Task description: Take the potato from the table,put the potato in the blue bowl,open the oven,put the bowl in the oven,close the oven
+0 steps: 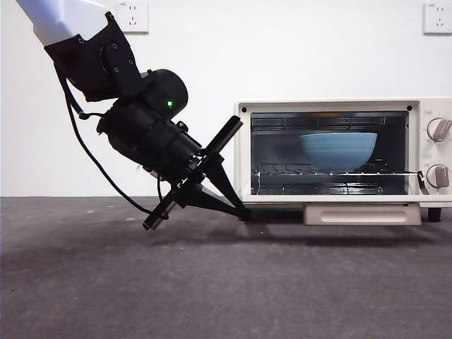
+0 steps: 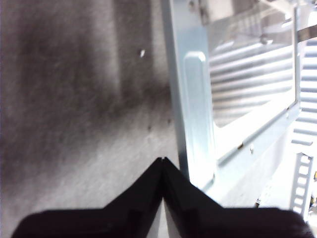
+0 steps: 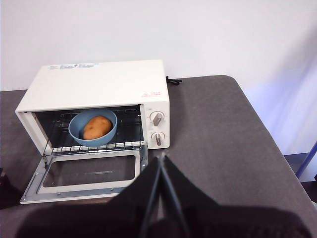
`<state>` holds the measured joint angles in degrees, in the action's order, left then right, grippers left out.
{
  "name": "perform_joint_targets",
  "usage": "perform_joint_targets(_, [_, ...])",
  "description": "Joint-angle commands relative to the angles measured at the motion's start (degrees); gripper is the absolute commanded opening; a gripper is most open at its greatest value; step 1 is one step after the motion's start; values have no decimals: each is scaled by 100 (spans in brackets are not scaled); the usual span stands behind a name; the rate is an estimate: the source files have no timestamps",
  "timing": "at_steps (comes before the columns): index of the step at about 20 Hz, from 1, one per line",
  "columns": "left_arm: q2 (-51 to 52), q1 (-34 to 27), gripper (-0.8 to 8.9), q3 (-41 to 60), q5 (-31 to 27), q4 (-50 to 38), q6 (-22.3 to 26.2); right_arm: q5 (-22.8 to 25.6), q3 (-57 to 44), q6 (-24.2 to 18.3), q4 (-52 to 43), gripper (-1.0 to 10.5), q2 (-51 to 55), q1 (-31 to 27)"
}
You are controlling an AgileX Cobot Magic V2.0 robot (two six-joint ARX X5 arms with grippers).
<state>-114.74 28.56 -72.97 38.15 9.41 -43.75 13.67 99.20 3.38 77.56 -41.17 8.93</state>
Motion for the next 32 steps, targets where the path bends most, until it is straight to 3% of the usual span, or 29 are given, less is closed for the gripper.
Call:
perform_joint_targets(1, [4,63,-6,-17,195,-407,-205,4,-11,-39,105,-11,28,7])
perform_joint_targets(9, [22,63,-6,-492,219,-691,-592,7,-13,-39,103,-11,28,4])
perform_joint_targets(22, [22,-70,-6,-1700,-516,-575,-710,4,-11,-39,103,-11,20,4])
perform_joint_targets(26, [22,-127,-6,-1888,-380,-575,-713,7,-11,-42,103,-11,20,4])
perform_joint_targets(32, [48,-153,-6,-2107,306,-566,-662,11,-13,-42,103,-11,9,4])
